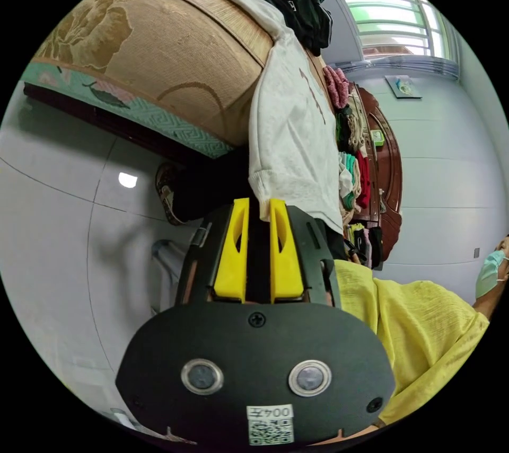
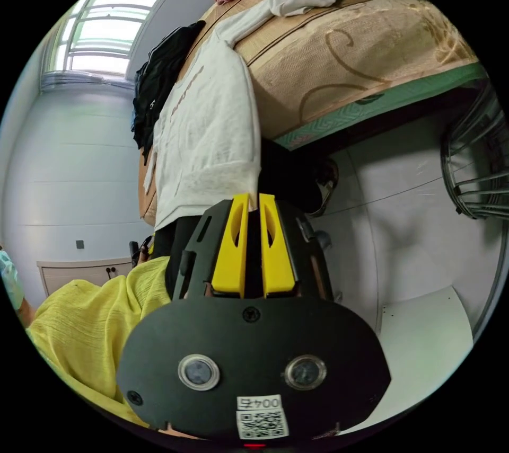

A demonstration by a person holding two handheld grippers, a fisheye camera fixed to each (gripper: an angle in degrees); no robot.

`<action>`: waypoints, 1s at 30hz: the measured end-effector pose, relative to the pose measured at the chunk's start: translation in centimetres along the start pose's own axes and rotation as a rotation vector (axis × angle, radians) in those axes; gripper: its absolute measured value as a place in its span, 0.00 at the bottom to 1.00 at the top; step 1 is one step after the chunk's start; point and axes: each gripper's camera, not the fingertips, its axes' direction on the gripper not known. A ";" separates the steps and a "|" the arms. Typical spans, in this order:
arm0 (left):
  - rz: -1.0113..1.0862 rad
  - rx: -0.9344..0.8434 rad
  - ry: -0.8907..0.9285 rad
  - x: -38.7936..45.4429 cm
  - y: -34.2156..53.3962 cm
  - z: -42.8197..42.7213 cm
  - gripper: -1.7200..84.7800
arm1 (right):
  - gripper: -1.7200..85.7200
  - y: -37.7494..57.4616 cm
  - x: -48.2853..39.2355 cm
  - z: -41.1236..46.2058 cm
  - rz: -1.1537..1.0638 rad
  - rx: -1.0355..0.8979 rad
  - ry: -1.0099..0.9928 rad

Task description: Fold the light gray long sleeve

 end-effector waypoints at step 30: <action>0.878 -0.165 -0.708 47.4 -16.1 1.0 0.06 | 0.09 -34.5 -15.4 8.7 -0.425 0.006 0.848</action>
